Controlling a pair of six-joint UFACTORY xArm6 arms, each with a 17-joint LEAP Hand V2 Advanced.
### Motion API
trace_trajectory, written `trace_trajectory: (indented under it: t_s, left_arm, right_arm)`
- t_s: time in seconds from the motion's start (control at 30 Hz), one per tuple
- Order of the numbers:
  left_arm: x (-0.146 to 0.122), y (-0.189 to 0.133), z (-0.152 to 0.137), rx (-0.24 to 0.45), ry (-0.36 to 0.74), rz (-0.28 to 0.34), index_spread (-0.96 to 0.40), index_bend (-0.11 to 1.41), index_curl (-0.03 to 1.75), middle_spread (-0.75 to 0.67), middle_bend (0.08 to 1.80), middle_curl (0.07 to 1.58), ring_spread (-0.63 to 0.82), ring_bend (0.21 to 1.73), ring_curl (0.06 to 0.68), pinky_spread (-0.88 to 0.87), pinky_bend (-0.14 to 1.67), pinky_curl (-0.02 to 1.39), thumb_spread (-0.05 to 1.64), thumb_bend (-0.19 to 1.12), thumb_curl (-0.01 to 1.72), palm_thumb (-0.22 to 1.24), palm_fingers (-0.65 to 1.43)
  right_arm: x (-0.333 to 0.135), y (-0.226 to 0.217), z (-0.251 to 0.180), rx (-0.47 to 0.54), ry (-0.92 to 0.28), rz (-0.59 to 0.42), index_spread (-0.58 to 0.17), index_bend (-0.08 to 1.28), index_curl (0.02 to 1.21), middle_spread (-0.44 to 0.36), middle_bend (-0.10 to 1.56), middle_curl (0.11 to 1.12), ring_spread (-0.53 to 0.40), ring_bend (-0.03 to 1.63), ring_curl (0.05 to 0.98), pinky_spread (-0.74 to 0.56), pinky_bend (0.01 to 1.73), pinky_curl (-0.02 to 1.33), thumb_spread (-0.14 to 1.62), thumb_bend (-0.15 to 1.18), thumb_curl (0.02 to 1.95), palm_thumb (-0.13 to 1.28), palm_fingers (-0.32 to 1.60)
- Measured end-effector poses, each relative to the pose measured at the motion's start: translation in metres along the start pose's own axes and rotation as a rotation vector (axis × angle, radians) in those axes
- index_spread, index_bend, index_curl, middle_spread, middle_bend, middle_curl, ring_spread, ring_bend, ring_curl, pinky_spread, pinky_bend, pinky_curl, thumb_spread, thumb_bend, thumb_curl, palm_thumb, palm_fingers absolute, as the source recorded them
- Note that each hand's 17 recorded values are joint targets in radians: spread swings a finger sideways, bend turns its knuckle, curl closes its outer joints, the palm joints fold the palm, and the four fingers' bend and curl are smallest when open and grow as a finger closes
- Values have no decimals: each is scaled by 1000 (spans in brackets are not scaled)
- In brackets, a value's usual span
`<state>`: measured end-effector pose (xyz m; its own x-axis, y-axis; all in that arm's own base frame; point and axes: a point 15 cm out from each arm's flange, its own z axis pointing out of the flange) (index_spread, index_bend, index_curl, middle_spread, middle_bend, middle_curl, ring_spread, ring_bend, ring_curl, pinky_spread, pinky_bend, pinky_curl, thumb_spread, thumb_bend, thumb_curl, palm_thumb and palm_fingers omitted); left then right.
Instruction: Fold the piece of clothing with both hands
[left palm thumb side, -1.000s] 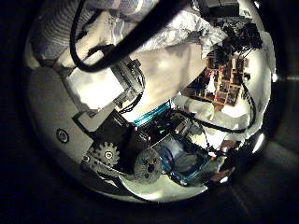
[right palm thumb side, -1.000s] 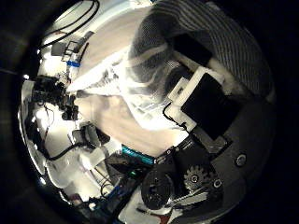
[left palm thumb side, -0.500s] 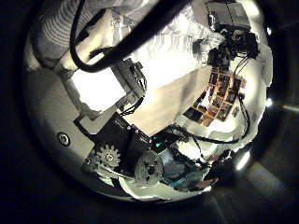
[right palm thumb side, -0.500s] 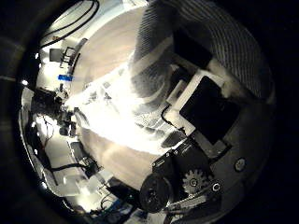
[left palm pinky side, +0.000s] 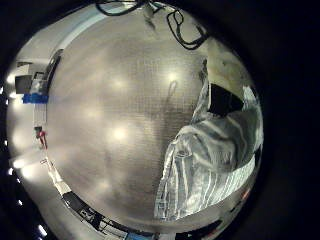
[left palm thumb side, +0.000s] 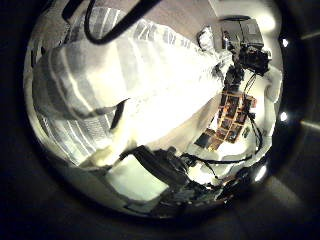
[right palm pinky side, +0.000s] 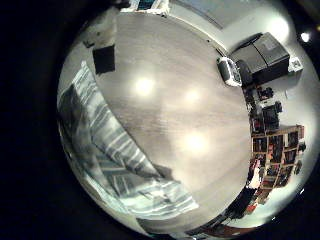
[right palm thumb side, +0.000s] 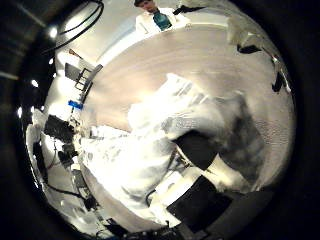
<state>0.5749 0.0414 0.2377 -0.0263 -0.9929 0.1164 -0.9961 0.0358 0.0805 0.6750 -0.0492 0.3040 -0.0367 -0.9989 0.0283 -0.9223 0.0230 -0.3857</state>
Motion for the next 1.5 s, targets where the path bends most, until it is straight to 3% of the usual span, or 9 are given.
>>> trace_trajectory:
  t_s: [0.23, 0.37, 0.6, 0.8, 0.93, 1.3, 1.5]
  left_arm:
    - [9, 13, -57, 73, -10, 32, -140, 180, 814, 190, 216, 543, 34, 925, 400, -33, 428, 812, 1155, -27, 362, 380, -64]
    - [34, 34, -68, 41, -3, 90, -73, 173, 724, 243, 186, 494, 143, 844, 361, 153, 352, 733, 1154, -24, 352, 356, -22]
    - [61, 70, -16, -91, 10, 171, -26, 177, 604, 268, 178, 433, 250, 760, 316, 340, 295, 620, 1163, -22, 335, 331, 8]
    - [65, 79, 37, -87, 7, 190, -19, 180, 538, 250, 176, 394, 280, 722, 295, 398, 283, 557, 1168, -20, 326, 328, 45]
    - [65, 85, 55, -111, 12, 188, -23, 184, 508, 244, 176, 374, 295, 699, 285, 410, 279, 527, 1170, -20, 323, 324, 55]
    - [59, 84, 72, -134, 8, 177, -24, 185, 455, 239, 171, 333, 338, 651, 257, 437, 273, 461, 1172, -18, 321, 324, 80]
    - [59, 82, 67, -127, 7, 178, -24, 185, 439, 232, 171, 318, 347, 643, 251, 438, 276, 440, 1168, -19, 319, 323, 88]
  right_arm:
    - [52, 21, -54, -47, 15, 67, -446, 265, 465, -173, 626, 501, -83, 1002, 420, 119, 969, 650, 1246, -36, 436, 395, 207]
    - [69, 52, -66, -148, 0, 77, -442, 273, 450, -179, 648, 488, -97, 998, 392, 194, 884, 609, 1252, -19, 407, 379, 304]
    - [82, 113, -50, -377, -49, 3, -414, 226, 436, -128, 539, 440, -70, 921, 356, 292, 840, 582, 1214, -30, 373, 322, 159]
    - [82, 156, -14, -556, -97, -56, -382, 173, 402, -68, 454, 398, 12, 818, 302, 380, 786, 524, 1146, -35, 348, 267, 92]
    - [82, 170, 8, -616, -110, -63, -366, 164, 374, -46, 423, 382, 51, 794, 283, 418, 777, 496, 1095, -31, 336, 250, 106]
    - [59, 194, 56, -721, -140, -116, -338, 162, 329, -28, 381, 363, 80, 786, 256, 447, 773, 444, 1042, -21, 336, 291, 175]
    - [52, 202, 69, -764, -110, -164, -306, 166, 317, -46, 396, 364, -2, 867, 262, 415, 772, 424, 1046, -17, 346, 351, 297]
